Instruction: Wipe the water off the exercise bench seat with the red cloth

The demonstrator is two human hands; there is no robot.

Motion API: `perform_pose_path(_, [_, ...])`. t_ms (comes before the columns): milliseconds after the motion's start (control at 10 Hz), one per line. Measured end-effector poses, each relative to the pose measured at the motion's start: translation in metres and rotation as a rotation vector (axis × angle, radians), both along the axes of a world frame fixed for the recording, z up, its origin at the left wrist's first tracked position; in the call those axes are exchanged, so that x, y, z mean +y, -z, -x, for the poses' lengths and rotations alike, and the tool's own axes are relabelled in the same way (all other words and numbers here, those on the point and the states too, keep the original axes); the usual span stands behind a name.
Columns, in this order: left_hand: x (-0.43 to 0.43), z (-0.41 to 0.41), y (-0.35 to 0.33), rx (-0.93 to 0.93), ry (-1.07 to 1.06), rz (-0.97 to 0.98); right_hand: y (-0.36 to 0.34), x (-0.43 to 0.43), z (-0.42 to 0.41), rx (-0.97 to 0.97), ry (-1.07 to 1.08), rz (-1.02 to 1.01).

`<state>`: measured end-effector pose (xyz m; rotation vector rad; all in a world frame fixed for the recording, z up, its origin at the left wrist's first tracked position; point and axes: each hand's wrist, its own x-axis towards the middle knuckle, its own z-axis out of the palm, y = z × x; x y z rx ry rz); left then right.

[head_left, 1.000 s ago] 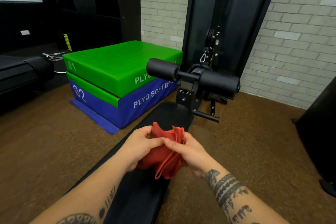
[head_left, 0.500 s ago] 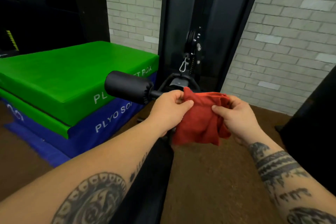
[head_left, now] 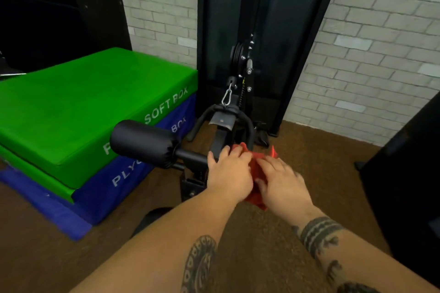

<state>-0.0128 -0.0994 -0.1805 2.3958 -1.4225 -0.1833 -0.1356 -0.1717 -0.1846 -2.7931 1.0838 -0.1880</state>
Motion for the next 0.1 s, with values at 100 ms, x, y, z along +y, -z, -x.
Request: perform_pose_path(100, [0.0198,-0.0091,-0.0131,0.086,0.11,-0.17,-0.0148,0.0079,0.0048,0.116,0.028,-0.147])
